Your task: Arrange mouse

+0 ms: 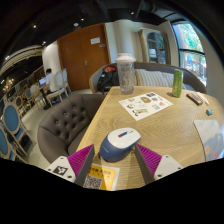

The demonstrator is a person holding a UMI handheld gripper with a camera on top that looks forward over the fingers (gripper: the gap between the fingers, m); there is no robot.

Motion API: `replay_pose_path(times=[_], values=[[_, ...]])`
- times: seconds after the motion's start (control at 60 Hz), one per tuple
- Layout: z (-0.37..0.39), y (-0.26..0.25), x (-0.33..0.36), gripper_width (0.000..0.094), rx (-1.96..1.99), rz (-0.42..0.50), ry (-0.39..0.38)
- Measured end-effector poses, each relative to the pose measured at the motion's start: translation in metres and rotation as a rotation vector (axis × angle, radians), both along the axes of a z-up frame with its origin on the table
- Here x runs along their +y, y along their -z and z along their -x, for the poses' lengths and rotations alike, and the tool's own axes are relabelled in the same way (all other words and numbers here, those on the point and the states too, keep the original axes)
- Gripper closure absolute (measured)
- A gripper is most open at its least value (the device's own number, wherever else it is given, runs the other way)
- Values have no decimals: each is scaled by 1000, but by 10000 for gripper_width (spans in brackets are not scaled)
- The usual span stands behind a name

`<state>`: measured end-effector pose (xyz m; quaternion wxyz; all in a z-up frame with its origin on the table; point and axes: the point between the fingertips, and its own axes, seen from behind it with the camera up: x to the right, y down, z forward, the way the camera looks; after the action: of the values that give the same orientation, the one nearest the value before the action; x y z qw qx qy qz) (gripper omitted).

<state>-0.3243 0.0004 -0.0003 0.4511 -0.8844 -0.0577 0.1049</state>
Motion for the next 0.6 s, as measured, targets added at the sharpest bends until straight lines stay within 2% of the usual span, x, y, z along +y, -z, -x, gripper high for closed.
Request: replay_pose_path(times=[0.017,0.167,0.183,0.2,0.25,0.283,0.3,0.317,0.467,0.6], values=[[1,0,3,98,-2,2,0],[12,3,31,105,-14,19,10],[13,3,34,52,-18,20,11],[14,4,37,119,-23,21,11],[16,5,44,172,-43,18,15],[15,8,49,242,-67,13,19],[13,9,50,239,-84,9,21],[13,10,51,327,-101,4,19],[14,11,55,427,-84,-11,6],[15,8,54,491,-75,-15,-43]])
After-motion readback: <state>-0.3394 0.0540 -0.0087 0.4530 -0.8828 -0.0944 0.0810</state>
